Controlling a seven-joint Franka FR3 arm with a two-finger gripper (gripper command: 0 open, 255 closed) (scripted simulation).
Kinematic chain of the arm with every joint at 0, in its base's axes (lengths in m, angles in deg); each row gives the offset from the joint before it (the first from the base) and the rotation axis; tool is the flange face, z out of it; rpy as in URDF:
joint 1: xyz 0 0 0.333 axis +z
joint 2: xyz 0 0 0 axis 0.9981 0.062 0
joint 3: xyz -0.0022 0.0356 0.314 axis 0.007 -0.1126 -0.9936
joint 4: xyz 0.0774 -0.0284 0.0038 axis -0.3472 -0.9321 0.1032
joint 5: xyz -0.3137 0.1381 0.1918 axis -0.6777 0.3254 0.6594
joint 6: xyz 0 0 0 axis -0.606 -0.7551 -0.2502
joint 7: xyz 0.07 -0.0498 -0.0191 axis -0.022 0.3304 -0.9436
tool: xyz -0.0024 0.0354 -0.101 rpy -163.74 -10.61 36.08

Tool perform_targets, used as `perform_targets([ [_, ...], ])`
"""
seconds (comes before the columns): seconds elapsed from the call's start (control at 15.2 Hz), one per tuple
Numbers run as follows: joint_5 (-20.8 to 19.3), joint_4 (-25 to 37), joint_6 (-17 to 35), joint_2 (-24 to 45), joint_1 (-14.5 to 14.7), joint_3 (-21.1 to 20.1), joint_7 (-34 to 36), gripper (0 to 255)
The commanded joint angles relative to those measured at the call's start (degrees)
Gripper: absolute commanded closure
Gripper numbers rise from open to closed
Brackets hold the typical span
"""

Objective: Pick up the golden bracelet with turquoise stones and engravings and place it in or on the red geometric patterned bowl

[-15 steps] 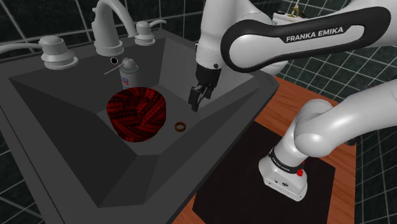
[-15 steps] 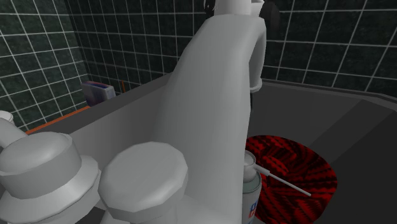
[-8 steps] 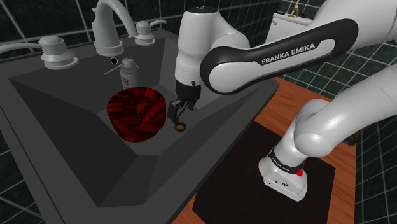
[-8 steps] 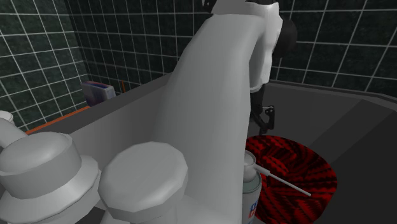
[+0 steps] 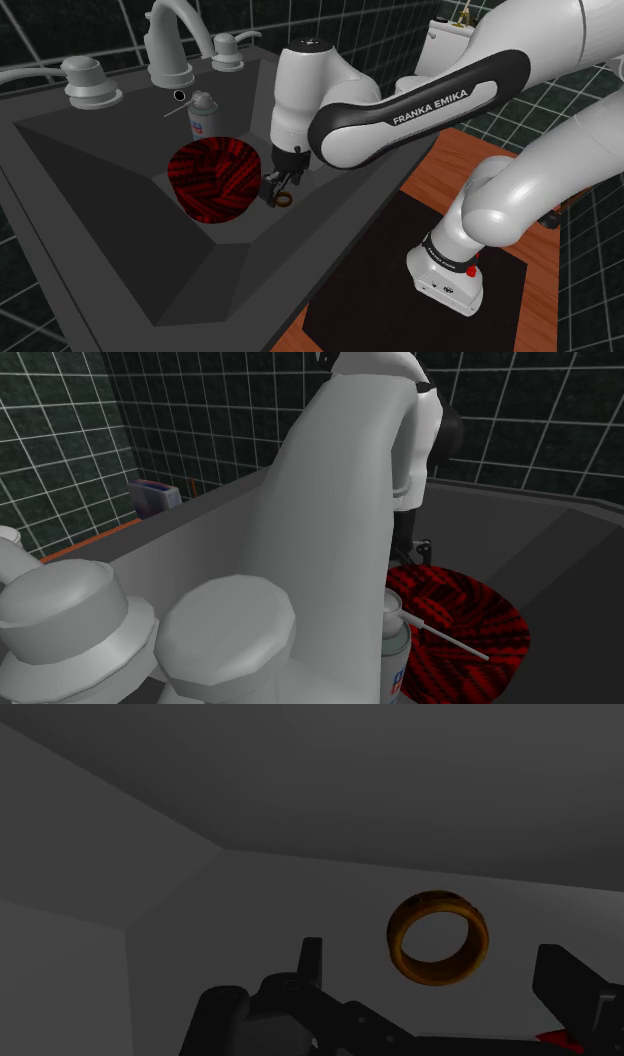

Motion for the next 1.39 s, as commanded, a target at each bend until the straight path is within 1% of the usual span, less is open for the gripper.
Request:
perform_targets([
  [0.0, -0.1, -0.1, 0.3, 0.3, -0.1, -0.1, 0.1, 0],
  [0.33, -0.1, -0.1, 0.3, 0.3, -0.1, -0.1, 0.1, 0],
  [0.4, -0.1, -0.1, 0.3, 0.3, -0.1, -0.1, 0.1, 255],
  [0.99, -0.1, -0.1, 0.3, 0.3, -0.1, -0.1, 0.1, 255],
  [1.32, 0.3, 2.3, -3.9, -1.8, 0.1, 0.8, -0.5, 255],
])
